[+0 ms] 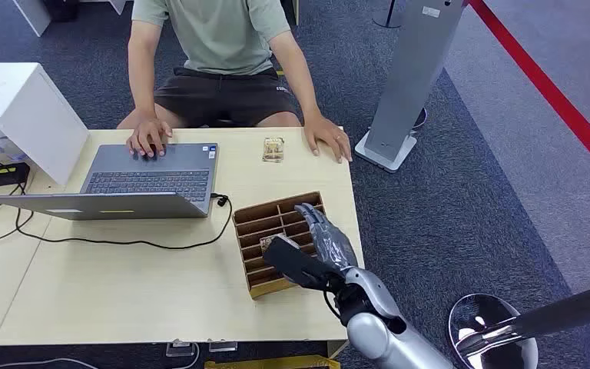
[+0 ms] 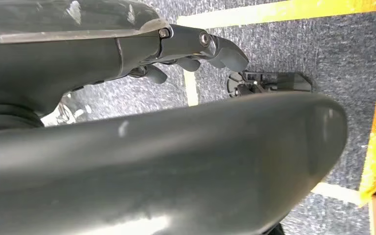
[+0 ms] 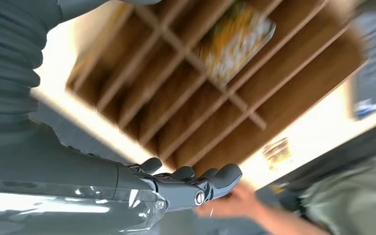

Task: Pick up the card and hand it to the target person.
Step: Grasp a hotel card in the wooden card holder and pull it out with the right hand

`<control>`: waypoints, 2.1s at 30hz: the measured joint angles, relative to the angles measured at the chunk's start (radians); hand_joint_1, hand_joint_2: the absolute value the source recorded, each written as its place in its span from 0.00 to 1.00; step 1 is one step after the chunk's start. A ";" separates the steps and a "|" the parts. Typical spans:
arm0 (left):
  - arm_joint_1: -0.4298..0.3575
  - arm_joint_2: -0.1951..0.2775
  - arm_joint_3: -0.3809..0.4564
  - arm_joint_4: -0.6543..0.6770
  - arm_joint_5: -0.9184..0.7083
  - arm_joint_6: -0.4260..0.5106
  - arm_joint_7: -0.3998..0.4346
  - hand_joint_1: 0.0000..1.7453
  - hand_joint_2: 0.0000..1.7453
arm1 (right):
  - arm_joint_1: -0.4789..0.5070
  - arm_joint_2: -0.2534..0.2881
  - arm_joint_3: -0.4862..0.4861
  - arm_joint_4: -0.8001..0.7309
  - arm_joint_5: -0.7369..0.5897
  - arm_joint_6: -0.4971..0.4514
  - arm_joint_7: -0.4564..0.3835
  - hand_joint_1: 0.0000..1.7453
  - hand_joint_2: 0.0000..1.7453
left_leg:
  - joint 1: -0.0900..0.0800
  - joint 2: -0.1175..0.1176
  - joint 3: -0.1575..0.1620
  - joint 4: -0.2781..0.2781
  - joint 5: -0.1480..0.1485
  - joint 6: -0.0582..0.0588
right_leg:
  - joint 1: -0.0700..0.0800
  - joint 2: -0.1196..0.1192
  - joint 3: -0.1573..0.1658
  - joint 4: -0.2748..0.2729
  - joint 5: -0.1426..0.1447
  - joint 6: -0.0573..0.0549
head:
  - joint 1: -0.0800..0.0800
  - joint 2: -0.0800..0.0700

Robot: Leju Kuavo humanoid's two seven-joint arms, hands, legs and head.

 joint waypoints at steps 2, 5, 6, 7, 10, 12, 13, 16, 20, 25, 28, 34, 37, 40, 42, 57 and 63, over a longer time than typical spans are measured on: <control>-0.007 0.000 -0.001 0.000 -0.003 0.000 0.005 0.00 0.00 | -0.033 0.007 0.008 0.001 0.028 0.020 0.039 0.00 1.00 | 0.000 0.000 0.000 0.000 0.000 0.000 | 0.000 0.000 0.000 0.000 0.000 0.000 | 0.000 0.000; -0.023 0.000 -0.004 0.000 -0.003 0.002 0.012 0.00 0.00 | -0.125 0.032 0.040 0.010 0.126 0.081 0.136 0.00 1.00 | 0.000 0.000 0.000 0.000 0.001 0.000 | 0.000 0.000 0.000 0.001 0.000 0.000 | -0.001 0.000; -0.027 0.000 -0.004 0.000 -0.001 0.002 0.011 0.00 0.00 | -0.148 0.043 0.051 0.016 0.158 0.100 0.153 0.00 1.00 | 0.000 0.000 0.000 0.000 0.001 0.000 | 0.000 0.000 0.000 0.001 0.000 0.000 | -0.001 0.000; -0.030 0.000 -0.004 0.000 0.005 0.002 0.009 0.00 0.00 | -0.168 0.057 0.061 0.024 0.186 0.116 0.161 0.00 1.00 | 0.000 0.000 0.000 0.000 0.001 0.000 | 0.000 0.000 0.000 0.001 0.000 0.000 | -0.001 0.000; -0.029 0.000 -0.004 0.000 0.026 0.002 0.002 0.00 0.00 | -0.196 0.102 0.095 0.051 0.224 0.140 0.165 0.00 1.00 | 0.000 0.000 -0.001 0.000 0.001 0.000 | 0.000 0.000 0.000 0.001 0.000 0.000 | -0.002 0.000; -0.022 0.000 -0.004 0.000 0.035 0.004 -0.001 0.00 0.00 | -0.199 0.128 0.118 0.071 0.226 0.142 0.161 0.00 1.00 | 0.000 0.000 -0.001 0.000 0.001 0.000 | 0.000 0.000 -0.001 0.001 0.000 -0.001 | -0.002 0.000; -0.017 -0.001 -0.004 0.000 0.040 0.007 -0.002 0.00 0.00 | -0.199 0.138 0.128 0.081 0.224 0.143 0.158 0.00 1.00 | 0.000 0.000 -0.002 0.000 0.001 0.000 | 0.000 0.000 -0.002 0.001 0.000 0.000 | -0.002 0.000; -0.003 -0.003 -0.003 0.000 0.053 0.018 -0.002 0.00 0.00 | -0.196 0.161 0.157 0.106 0.212 0.147 0.145 0.07 1.00 | 0.000 0.000 -0.003 0.000 0.000 0.000 | 0.000 0.000 -0.002 0.001 0.000 0.000 | -0.001 0.000; 0.008 -0.004 -0.003 0.000 0.068 0.031 0.005 0.00 0.00 | -0.187 0.180 0.190 0.136 0.193 0.150 0.128 0.12 1.00 | 0.000 0.000 -0.003 0.000 0.000 0.000 | 0.000 0.000 -0.003 0.001 0.000 0.000 | 0.001 0.000; 0.011 -0.004 0.001 0.000 0.073 0.031 -0.003 0.00 0.00 | -0.177 0.191 0.224 0.169 0.178 0.147 0.117 0.14 1.00 | 0.000 0.000 -0.002 0.000 0.001 0.000 | 0.000 0.000 -0.002 0.001 0.000 0.000 | 0.000 0.000; 0.013 -0.004 0.001 0.000 0.070 0.026 -0.014 0.00 0.00 | -0.170 0.192 0.233 0.180 0.174 0.138 0.126 0.16 1.00 | 0.000 0.000 -0.002 0.000 0.001 0.000 | 0.000 0.000 -0.003 0.001 0.000 0.000 | -0.002 0.000; 0.015 -0.004 0.001 0.000 0.068 0.025 -0.023 0.00 0.00 | -0.163 0.181 0.240 0.184 0.181 0.107 0.157 0.34 1.00 | 0.000 0.000 -0.002 0.000 0.000 0.000 | 0.000 0.000 -0.003 0.001 0.000 0.000 | -0.001 0.000; 0.016 -0.004 0.001 0.000 0.068 0.026 -0.023 0.00 0.00 | -0.160 0.171 0.235 0.180 0.192 0.095 0.169 0.42 1.00 | 0.000 0.000 -0.002 0.000 0.000 0.000 | 0.000 0.000 -0.003 0.001 0.000 0.000 | 0.000 0.000; 0.018 -0.004 0.001 0.000 0.067 0.026 -0.017 0.00 0.00 | -0.152 0.159 0.221 0.168 0.206 0.092 0.173 0.49 1.00 | 0.000 0.000 -0.002 0.000 0.000 0.000 | 0.000 0.000 -0.003 0.001 0.000 0.000 | 0.000 0.000; 0.019 -0.004 0.001 0.000 0.067 0.026 -0.013 0.00 0.00 | -0.145 0.150 0.209 0.158 0.215 0.092 0.173 0.49 1.00 | 0.000 0.000 -0.002 0.000 0.000 0.000 | 0.000 0.000 -0.003 0.001 0.000 0.000 | -0.001 0.000; 0.020 -0.004 0.001 0.000 0.052 0.023 -0.011 0.00 0.00 | -0.097 0.108 0.141 0.107 0.248 0.119 0.173 0.48 1.00 | 0.000 0.000 -0.002 0.000 0.000 0.000 | 0.000 0.000 -0.003 0.001 0.000 0.000 | 0.000 0.000; 0.020 -0.004 0.001 0.000 0.057 0.023 -0.011 0.00 0.00 | -0.097 0.106 0.141 0.114 0.229 0.117 0.173 0.46 1.00 | 0.000 0.000 -0.002 0.000 0.000 0.000 | 0.000 0.000 -0.003 0.001 0.000 0.000 | -0.001 0.000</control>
